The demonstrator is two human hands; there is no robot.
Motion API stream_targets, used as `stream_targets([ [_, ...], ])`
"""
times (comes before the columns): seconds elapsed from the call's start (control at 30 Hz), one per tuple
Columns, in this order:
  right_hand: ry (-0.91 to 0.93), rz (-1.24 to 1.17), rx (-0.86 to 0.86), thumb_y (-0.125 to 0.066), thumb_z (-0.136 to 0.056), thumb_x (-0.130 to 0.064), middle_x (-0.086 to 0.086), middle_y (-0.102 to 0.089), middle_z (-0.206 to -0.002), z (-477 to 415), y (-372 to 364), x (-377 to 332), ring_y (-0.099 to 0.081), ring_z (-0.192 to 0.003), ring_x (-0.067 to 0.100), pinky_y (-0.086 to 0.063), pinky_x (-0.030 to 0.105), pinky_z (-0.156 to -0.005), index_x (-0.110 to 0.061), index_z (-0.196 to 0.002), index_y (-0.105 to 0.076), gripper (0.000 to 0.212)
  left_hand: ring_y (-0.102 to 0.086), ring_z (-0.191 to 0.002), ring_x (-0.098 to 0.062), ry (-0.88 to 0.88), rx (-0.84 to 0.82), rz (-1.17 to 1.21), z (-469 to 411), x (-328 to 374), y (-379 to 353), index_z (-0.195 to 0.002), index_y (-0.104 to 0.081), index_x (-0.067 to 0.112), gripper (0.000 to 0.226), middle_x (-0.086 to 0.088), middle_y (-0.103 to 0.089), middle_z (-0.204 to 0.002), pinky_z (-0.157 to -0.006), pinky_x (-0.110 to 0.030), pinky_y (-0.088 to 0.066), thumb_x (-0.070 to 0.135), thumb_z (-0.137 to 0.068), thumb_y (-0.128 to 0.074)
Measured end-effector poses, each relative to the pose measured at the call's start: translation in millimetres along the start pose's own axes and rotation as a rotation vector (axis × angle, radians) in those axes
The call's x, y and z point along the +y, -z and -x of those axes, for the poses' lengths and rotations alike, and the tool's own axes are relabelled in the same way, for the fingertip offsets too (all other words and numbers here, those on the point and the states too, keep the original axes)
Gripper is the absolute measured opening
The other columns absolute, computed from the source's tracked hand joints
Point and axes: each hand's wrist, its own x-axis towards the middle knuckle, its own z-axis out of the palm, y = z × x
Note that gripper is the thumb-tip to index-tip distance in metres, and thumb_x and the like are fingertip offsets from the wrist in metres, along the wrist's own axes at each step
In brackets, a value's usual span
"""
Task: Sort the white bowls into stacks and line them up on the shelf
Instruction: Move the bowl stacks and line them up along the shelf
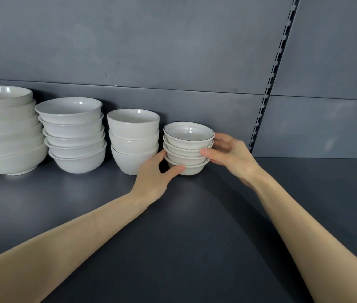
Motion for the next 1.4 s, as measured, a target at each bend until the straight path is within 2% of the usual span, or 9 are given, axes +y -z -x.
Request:
stream_targets([
  [0.23,-0.005,0.013,0.011,-0.076,-0.079,-0.014,-0.002,-0.066,-0.122,0,0,0,-0.064,-0.106,0.008,-0.055,0.018,-0.082,-0.013,-0.132,-0.053,0.057,-0.042,-0.121,0.007,-0.011,-0.012,-0.008,1,1,-1,-0.139,-0.046,0.028,0.054,0.024,-0.051,-0.129,-0.089,0.001,-0.026,0.030,-0.089,-0.065],
  [0.57,-0.015,0.033,0.020,-0.076,-0.079,-0.016,-0.001,-0.064,-0.124,-1,0,1,-0.063,-0.108,0.011,-0.056,0.017,-0.079,-0.012,-0.132,-0.053,0.058,-0.043,-0.128,0.000,0.012,-0.009,0.006,-1,-4,-1,-0.141,-0.045,0.024,0.058,0.016,-0.052,-0.137,-0.106,-0.019,-0.030,0.031,-0.087,-0.066],
  [0.77,-0.007,0.074,0.013,-0.075,-0.081,-0.016,-0.002,-0.062,-0.122,2,1,-2,-0.061,-0.102,0.004,-0.052,0.008,-0.067,-0.013,-0.132,-0.052,0.055,-0.047,-0.119,0.003,0.027,-0.008,0.029,1,0,1,-0.134,-0.050,0.029,0.050,0.025,-0.055,-0.121,-0.092,-0.007,-0.030,0.028,-0.087,-0.068],
  [0.9,-0.004,0.112,0.016,-0.076,-0.080,-0.019,-0.003,-0.063,-0.122,2,1,0,-0.061,-0.105,0.006,-0.053,0.012,-0.076,-0.014,-0.131,-0.054,0.055,-0.048,-0.113,0.008,0.039,-0.007,-0.001,4,2,0,-0.130,-0.052,0.030,0.046,0.027,-0.055,-0.118,-0.088,-0.004,-0.030,0.028,-0.087,-0.068],
  [1.0,-0.005,0.144,0.004,-0.078,-0.078,-0.022,-0.001,-0.064,-0.122,-1,4,0,-0.062,-0.105,0.006,-0.053,0.017,-0.082,-0.015,-0.129,-0.055,0.056,-0.047,-0.097,0.016,0.052,-0.015,-0.048,4,6,1,-0.120,-0.051,0.034,0.037,0.035,-0.050,-0.104,-0.080,-0.001,-0.033,0.027,-0.088,-0.067],
  [1.1,-0.021,0.221,-0.023,-0.078,-0.077,-0.030,-0.001,-0.065,-0.122,-3,7,-4,-0.060,-0.109,0.009,-0.050,0.028,-0.093,-0.020,-0.127,-0.055,0.056,-0.049,-0.100,0.001,0.069,-0.018,-0.086,2,11,4,-0.120,-0.058,0.024,0.034,0.021,-0.055,-0.104,-0.087,-0.012,-0.034,0.028,-0.087,-0.068],
  [1.2,-0.048,0.330,-0.043,-0.078,-0.076,-0.038,-0.001,-0.062,-0.126,-2,10,-11,-0.057,-0.115,0.012,-0.047,0.038,-0.101,-0.019,-0.132,-0.051,0.065,-0.055,-0.101,-0.010,0.113,0.004,-0.196,-2,16,11,-0.104,-0.065,0.015,0.025,0.009,-0.062,-0.104,-0.094,-0.026,-0.044,0.031,-0.084,-0.069],
  [1.33,-0.051,0.500,-0.053,-0.080,-0.072,-0.044,0.001,-0.047,-0.144,5,13,-29,-0.046,-0.130,0.018,-0.038,0.032,-0.107,-0.015,-0.146,-0.036,0.091,-0.059,-0.091,-0.013,0.061,-0.017,-0.385,5,40,31,-0.100,-0.067,0.013,0.025,0.001,-0.065,-0.098,-0.084,-0.027,-0.046,0.031,-0.083,-0.069],
  [1.4,-0.010,0.598,-0.046,-0.079,-0.074,-0.041,0.003,-0.040,-0.149,11,14,-45,-0.039,-0.136,0.019,-0.034,0.028,-0.106,-0.014,-0.148,-0.030,0.093,-0.059,-0.105,-0.017,0.012,-0.035,-0.492,12,55,44,-0.112,-0.063,0.013,0.033,-0.001,-0.064,-0.112,-0.088,-0.029,-0.045,0.032,-0.085,-0.067],
])
